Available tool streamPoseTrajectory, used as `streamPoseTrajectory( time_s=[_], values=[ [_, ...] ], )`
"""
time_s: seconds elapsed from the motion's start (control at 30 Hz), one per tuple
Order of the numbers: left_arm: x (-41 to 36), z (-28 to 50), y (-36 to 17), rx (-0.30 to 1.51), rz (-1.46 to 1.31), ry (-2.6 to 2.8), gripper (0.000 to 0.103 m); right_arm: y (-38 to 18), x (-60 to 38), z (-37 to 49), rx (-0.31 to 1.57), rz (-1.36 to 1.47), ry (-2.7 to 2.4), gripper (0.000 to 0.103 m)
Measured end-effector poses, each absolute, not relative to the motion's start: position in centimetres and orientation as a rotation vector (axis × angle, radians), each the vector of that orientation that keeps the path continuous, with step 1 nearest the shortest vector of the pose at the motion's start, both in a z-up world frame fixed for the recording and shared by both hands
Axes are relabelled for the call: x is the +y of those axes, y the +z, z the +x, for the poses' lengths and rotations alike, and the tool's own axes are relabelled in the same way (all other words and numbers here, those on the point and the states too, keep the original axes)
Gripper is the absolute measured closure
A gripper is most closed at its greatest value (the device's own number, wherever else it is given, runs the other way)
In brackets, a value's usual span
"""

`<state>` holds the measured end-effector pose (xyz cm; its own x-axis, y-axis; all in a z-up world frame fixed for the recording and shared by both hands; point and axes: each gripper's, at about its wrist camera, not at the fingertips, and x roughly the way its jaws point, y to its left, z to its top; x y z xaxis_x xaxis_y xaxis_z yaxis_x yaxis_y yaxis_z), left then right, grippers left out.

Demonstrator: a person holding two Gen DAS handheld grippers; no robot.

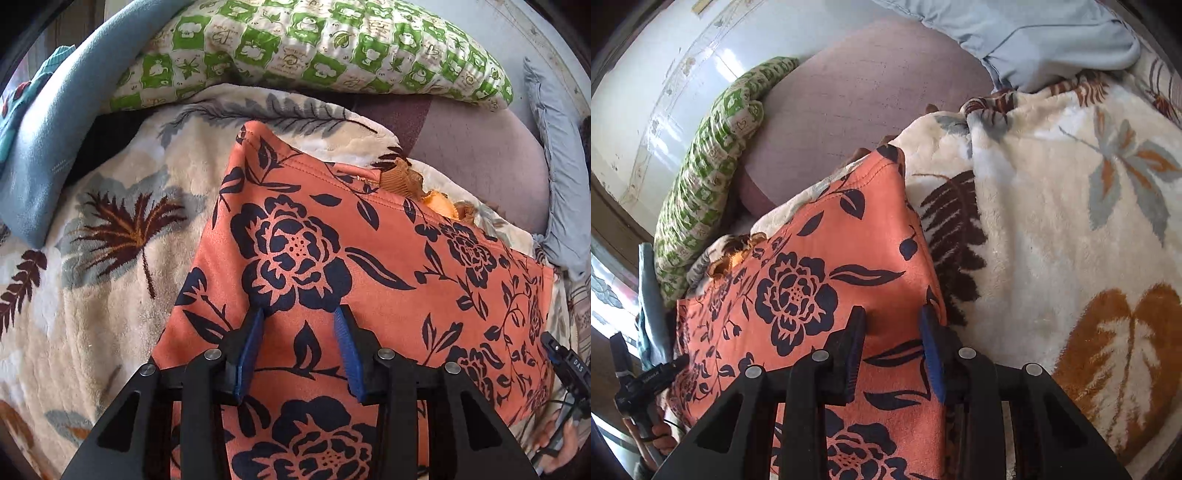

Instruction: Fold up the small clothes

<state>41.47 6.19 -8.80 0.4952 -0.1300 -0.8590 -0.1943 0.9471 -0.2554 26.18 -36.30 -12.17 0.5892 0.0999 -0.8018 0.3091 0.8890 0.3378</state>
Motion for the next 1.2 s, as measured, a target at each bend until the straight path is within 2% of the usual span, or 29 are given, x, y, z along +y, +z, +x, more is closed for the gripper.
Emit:
streamPoseTrajectory(
  time_s=[0.1, 0.17, 0.23, 0.4, 0.47, 0.57, 0.77, 1.0, 1.1, 1.13, 1.17, 1.2],
  values=[
    [8.3, 39.8, -6.7, 1.021, -0.463, 0.020, 0.063, -9.9, -35.0, 25.6, 0.911, 0.464, -0.114, 0.066],
    [11.0, 37.2, -5.4, 0.965, -0.524, 0.074, 0.057, -8.8, -33.3, 24.7, 0.888, 0.462, -0.077, 0.054],
    [13.7, 34.6, -5.4, 0.922, -0.601, 0.135, 0.049, -8.0, -30.7, 24.3, 0.899, 0.414, -0.036, 0.048],
    [18.4, 31.4, -8.3, 0.928, -0.810, 0.140, 0.049, -7.7, -20.5, 23.9, 0.969, 0.247, 0.124, 0.047],
    [19.8, 31.5, -9.2, 0.947, -0.876, 0.135, 0.049, -8.0, -15.4, 24.2, 1.007, 0.173, 0.226, 0.044],
    [21.2, 31.9, -9.7, 1.001, -0.870, 0.157, 0.050, -8.9, -7.7, 24.8, 1.045, 0.068, 0.360, 0.043],
    [24.3, 30.6, -8.3, 0.985, -0.867, 0.170, 0.049, -10.9, 4.4, 24.3, 0.979, -0.307, 0.424, 0.042],
    [26.5, 29.0, -8.5, 0.961, -0.927, 0.186, 0.049, -14.2, 9.8, 24.2, 0.891, -0.617, 0.365, 0.040],
    [26.2, 29.2, -8.6, 0.967, -0.911, 0.178, 0.049, -14.6, 9.9, 24.7, 0.841, -0.644, 0.345, 0.043],
    [26.0, 29.3, -8.6, 0.972, -0.903, 0.172, 0.049, -14.5, 9.7, 24.9, 0.829, -0.638, 0.340, 0.050],
    [25.6, 29.6, -8.8, 0.979, -0.895, 0.166, 0.049, -14.2, 9.3, 25.0, 0.825, -0.615, 0.345, 0.067],
    [25.2, 30.0, -9.0, 0.991, -0.890, 0.157, 0.049, -13.7, 8.7, 25.3, 0.821, -0.578, 0.352, 0.075]
  ],
)
